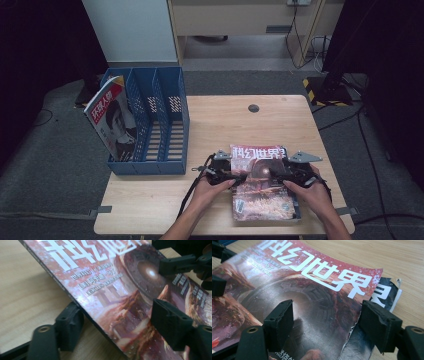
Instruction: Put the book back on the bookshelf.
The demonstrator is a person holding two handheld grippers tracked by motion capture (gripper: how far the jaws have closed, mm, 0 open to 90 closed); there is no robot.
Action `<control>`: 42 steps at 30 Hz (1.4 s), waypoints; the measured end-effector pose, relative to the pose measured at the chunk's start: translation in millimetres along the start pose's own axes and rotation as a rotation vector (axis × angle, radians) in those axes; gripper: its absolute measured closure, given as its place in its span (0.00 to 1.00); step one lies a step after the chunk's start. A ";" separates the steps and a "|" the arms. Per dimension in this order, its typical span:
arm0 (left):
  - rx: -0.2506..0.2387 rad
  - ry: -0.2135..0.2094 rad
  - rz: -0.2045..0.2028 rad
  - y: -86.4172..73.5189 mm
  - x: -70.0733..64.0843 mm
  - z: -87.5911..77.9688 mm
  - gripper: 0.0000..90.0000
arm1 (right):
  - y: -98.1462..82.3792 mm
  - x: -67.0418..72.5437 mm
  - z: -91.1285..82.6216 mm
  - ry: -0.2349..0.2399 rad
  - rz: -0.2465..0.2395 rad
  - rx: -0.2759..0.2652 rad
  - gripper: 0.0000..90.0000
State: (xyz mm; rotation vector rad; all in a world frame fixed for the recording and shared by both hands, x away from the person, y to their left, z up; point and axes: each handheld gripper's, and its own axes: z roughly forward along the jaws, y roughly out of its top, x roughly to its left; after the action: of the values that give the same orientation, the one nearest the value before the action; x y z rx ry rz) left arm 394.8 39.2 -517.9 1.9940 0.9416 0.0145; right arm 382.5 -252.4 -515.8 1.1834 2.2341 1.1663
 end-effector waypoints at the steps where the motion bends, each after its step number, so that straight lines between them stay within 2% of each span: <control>1: -0.001 -0.001 0.009 1.0 -0.7 -0.1 0.33 | 0.1 0.1 0.7 0.001 -0.011 -0.004 0.30; 4: 0.003 -0.011 0.021 2.9 -2.4 -0.7 0.35 | 0.7 2.7 2.1 0.021 -0.017 0.000 0.30; 7: 0.004 -0.004 0.033 3.5 -2.7 -1.2 0.36 | 1.2 4.1 2.8 0.021 -0.015 0.000 0.30; 15: -0.013 -0.006 0.029 5.2 -1.7 -2.8 0.43 | 1.9 3.9 2.8 0.021 -0.009 0.010 0.31; 23: -0.043 -0.034 0.030 7.9 0.2 -8.9 0.58 | 3.9 6.7 3.7 0.022 -0.002 0.021 0.31; 26: -0.046 -0.049 0.039 7.2 -0.5 -9.4 0.63 | 4.1 7.9 3.9 0.041 -0.007 0.018 0.36; 29: -0.037 -0.051 0.046 6.3 -1.2 -7.4 0.63 | 5.2 11.4 5.3 0.055 -0.014 0.024 0.37; 38: -0.048 -0.051 0.041 9.5 -1.4 -8.8 0.63 | 5.8 12.3 5.8 0.048 -0.019 0.025 0.37; 42: -0.050 -0.063 0.016 11.8 -0.5 -9.7 0.58 | 6.1 12.6 5.8 0.046 -0.019 0.027 0.37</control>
State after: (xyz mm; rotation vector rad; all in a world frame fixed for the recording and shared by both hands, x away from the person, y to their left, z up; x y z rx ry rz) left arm 398.3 42.3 -503.3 1.9446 0.8775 -0.0153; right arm 381.8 -237.4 -513.6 1.1549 2.2964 1.1707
